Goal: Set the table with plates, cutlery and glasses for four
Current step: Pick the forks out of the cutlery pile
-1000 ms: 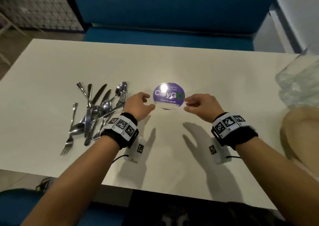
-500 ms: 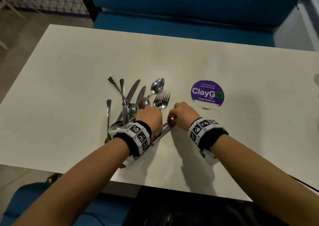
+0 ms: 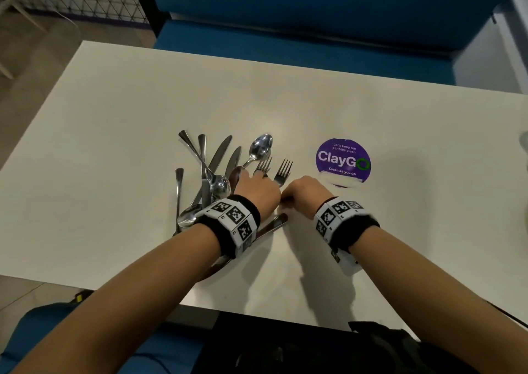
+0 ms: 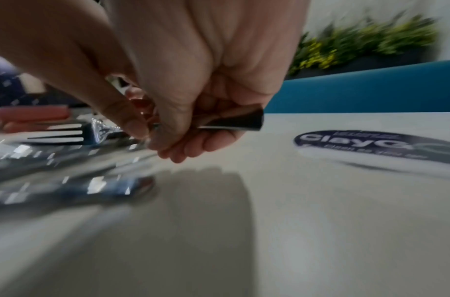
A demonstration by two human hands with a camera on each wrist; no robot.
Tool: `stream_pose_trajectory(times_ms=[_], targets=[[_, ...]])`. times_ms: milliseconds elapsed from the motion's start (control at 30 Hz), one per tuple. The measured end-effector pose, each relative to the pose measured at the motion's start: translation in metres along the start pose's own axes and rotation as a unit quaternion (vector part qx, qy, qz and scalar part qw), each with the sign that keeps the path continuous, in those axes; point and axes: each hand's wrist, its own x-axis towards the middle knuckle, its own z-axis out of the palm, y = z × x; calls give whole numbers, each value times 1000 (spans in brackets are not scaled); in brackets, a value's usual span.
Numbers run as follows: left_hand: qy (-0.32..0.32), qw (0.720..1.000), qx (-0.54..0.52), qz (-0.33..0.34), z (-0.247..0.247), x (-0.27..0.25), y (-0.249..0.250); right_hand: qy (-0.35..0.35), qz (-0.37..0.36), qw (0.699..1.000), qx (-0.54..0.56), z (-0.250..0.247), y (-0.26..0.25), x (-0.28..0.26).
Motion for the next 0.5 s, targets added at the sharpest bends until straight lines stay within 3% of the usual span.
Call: stream_pose_trajectory(times_ms=[67, 100, 167, 200, 233, 300, 367, 400, 433, 467, 500], targets=[[104, 994, -20, 14, -6, -4, -6, 45, 14, 997, 57, -12, 6, -3], [191, 980, -54, 27, -9, -5, -10, 82, 29, 991, 99, -17, 10, -5], [355, 920, -162, 33, -14, -8, -24, 180, 78, 952, 237, -25, 17, -3], [397, 888, -230, 13, -14, -8, -31, 214, 103, 916, 324, -27, 19, 0], [380, 872, -308, -20, -17, -8, -37, 228, 117, 877, 407, -28, 17, 3], [254, 851, -453, -80, -20, -5, -43, 212, 115, 813, 531, -26, 3, 11], [151, 768, -616, -85, -20, 1, -45, 172, 98, 776, 599, -21, -21, 18], [126, 716, -681, -83, -20, 3, -47, 154, 95, 778, 602, -17, -34, 22], [121, 684, -715, -86, -19, 4, -50, 143, 96, 797, 578, -12, -43, 26], [119, 678, -720, -91, -17, 5, -55, 138, 101, 833, 526, -8, -51, 29], [119, 689, -708, -96, -14, 7, -60, 133, 109, 872, 458, -5, -55, 32]])
